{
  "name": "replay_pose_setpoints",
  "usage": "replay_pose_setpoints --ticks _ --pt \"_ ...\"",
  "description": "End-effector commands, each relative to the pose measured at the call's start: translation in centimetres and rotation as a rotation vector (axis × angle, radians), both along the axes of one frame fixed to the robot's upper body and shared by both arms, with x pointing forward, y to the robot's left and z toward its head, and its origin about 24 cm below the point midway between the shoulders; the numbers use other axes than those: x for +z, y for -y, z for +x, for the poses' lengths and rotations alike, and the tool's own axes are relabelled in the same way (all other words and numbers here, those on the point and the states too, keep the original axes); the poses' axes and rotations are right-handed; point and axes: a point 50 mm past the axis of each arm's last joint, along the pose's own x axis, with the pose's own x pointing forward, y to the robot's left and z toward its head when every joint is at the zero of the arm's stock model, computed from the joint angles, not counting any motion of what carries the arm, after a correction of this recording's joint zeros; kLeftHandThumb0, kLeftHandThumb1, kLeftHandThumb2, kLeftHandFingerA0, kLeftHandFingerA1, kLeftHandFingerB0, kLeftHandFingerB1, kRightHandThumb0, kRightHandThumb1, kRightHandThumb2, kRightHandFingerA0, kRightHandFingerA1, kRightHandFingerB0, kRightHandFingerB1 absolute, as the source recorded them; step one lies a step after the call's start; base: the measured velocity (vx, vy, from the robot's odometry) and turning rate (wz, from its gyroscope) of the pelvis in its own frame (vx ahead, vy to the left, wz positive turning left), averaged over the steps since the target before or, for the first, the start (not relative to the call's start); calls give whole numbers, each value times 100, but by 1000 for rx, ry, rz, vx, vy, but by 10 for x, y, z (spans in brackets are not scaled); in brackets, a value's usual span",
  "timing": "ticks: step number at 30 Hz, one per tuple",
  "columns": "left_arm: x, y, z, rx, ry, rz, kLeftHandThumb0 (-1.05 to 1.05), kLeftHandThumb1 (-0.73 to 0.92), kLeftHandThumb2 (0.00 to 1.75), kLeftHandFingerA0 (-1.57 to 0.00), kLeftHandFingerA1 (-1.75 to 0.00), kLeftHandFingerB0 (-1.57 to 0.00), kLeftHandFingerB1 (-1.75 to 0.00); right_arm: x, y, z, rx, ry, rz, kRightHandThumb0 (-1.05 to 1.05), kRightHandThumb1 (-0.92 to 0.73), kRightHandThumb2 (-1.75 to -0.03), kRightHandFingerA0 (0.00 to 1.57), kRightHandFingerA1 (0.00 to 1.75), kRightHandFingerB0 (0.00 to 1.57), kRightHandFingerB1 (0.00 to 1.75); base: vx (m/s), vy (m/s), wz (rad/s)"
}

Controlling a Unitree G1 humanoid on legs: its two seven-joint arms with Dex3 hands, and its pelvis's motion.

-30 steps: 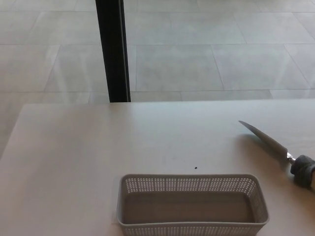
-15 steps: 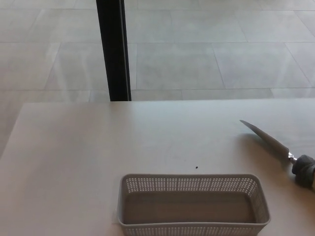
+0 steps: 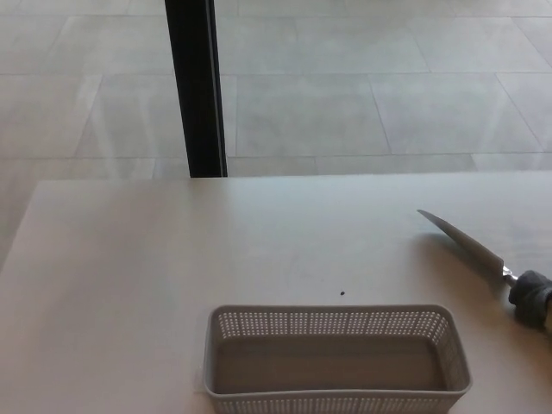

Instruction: A garden tool is kept on the righthand side and a container is kept on the lefthand side on a desk infront of the robot. the robot uses its right hand to pick up the garden tool and makes a scooping motion inside the container

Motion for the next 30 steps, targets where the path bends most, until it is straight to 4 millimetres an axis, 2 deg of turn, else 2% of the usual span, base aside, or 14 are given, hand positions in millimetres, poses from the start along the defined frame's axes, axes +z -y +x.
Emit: replay_pose_setpoints --ticks 1,5,6,16,17,18,19,20,21,22,24,27,29,30 --pt "5 -8 -4 42 5 12 -48 68 61 -61 -61 -55 -48 -11 1 2 21 -105 -260 -91 -65 -105 4 18 11 31 0 0 0" --pt "6 -9 -4 35 5 16 -47 69 61 -63 -65 -54 -50 -20 -4 2 58 -151 -258 -91 -65 -104 4 17 11 32 0 0 0" --pt "5 -8 -4 29 2 13 -48 70 61 -60 -67 -53 -51 -24 -5 1 63 -166 -273 -89 -81 -65 0 32 17 26 0 0 0" --pt "2 -5 -6 26 -13 12 -47 70 61 -61 -60 -54 -50 -32 -6 15 41 -216 -355 -84 -82 -65 4 31 19 26 0 0 0" --pt "3 -5 -5 26 -9 12 -47 71 61 -60 -61 -53 -50 -32 -7 17 37 -218 -350 -84 -63 -103 3 29 16 38 0 0 0" --pt "3 -6 -4 25 -7 12 -47 71 61 -60 -61 -53 -50 -31 -7 18 36 -217 -349 -84 -63 -103 3 29 16 38 0 0 0" --pt "3 -6 -4 13 -8 16 -47 71 61 -59 -63 -53 -50 -32 -8 19 38 -221 -351 -83 -81 -65 4 32 19 26 0 0 0" --pt "3 -6 -4 16 -4 11 -47 71 61 -59 -63 -53 -50 -33 -8 20 36 -221 -351 -84 -63 -102 3 32 16 40 0 0 0" --pt "3 -6 -3 33 1 -2 -48 70 61 -58 -63 -52 -50 -34 -9 20 32 -226 -346 -83 -80 -65 6 33 21 27 0 0 0" --pt "3 -6 -4 42 8 7 -47 68 60 -64 -63 -56 -50 -36 -9 20 29 -231 -347 -83 -63 -101 2 36 11 41 0 0 0" --pt "3 -5 -4 0 -14 23 -49 71 61 -65 -66 -55 -49 -48 -9 17 24 -273 -368 -82 -79 -65 9 37 23 28 0 0 0" --pt "3 -5 -4 32 5 -10 -46 71 61 -61 -66 -53 -51 -55 -11 16 31 -310 -410 -82 -79 -65 23 44 21 28 0 0 0" --pt "2 -5 -5 14 -13 10 -47 72 61 -63 -60 -52 -49 -65 -18 15 54 -320 -403 -67 -72 -62 70 51 17 27 0 0 0" --pt "2 -5 -5 14 -12 9 -47 72 61 -63 -60 -52 -49 -65 -18 15 54 -319 -404 -67 -72 -62 70 51 17 27 0 0 0"
